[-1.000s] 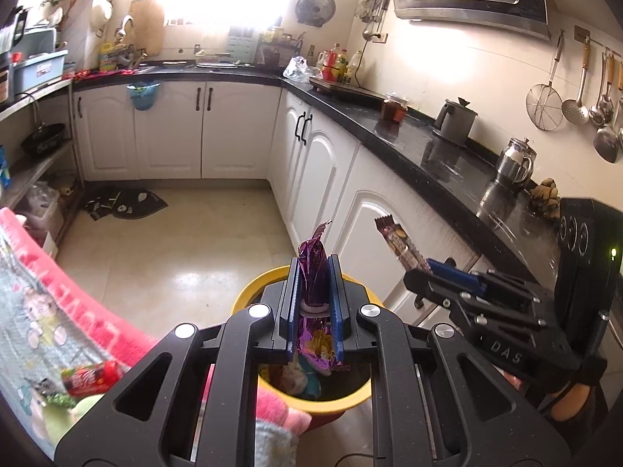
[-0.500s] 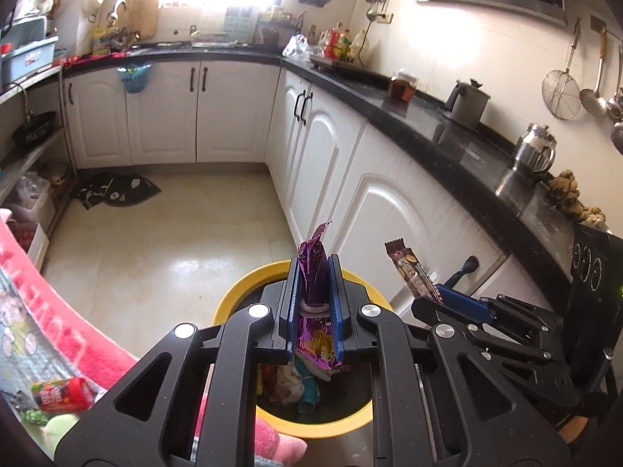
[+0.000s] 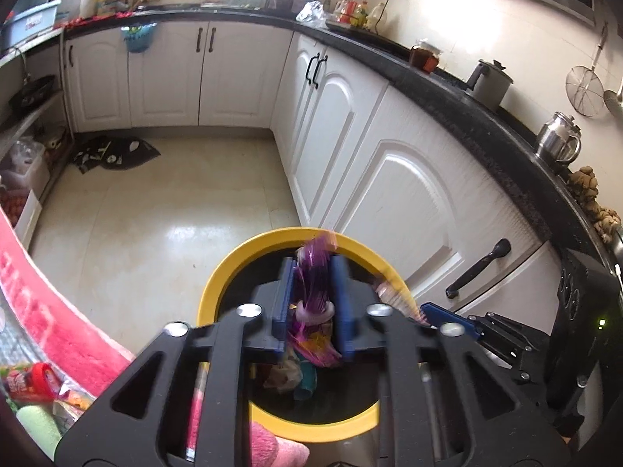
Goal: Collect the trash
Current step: 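Carry both items over the yellow bin and open both tools to drop them, then move both tools back toward the green sponge and red can on the bed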
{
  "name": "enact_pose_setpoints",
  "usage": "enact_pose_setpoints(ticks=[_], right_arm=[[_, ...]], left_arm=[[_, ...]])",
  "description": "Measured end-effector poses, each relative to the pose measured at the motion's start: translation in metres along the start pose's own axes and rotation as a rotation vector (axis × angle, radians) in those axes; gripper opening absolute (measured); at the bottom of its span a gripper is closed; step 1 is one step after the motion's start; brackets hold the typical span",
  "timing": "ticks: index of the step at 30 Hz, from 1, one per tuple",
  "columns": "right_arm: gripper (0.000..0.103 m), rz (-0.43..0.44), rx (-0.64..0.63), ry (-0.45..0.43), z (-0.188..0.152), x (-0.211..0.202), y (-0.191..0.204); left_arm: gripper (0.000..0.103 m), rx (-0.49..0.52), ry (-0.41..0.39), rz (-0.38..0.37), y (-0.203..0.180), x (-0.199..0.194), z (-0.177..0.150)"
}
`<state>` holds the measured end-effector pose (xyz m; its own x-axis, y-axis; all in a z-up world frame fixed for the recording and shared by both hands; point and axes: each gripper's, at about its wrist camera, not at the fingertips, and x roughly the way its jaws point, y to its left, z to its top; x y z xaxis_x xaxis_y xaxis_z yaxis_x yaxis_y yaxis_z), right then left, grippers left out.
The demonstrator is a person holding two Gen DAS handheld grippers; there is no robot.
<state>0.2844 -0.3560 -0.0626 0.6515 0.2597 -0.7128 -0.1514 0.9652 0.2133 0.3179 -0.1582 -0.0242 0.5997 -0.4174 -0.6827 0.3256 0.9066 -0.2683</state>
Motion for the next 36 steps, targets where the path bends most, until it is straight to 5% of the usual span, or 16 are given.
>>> enact_pose_setpoints(ticks=[16, 36], right_arm=[[0.068, -0.092, -0.002, -0.065, -0.004, -0.023, 0.001], [0.080, -0.069, -0.077, -0.222, 0.006, -0.093, 0.044]], left_arm=[[0.091, -0.017, -0.049, 0.081, 0.009, -0.031, -0.006], [0.092, -0.043, -0.204, 0.182, 0.028, -0.124, -0.024]])
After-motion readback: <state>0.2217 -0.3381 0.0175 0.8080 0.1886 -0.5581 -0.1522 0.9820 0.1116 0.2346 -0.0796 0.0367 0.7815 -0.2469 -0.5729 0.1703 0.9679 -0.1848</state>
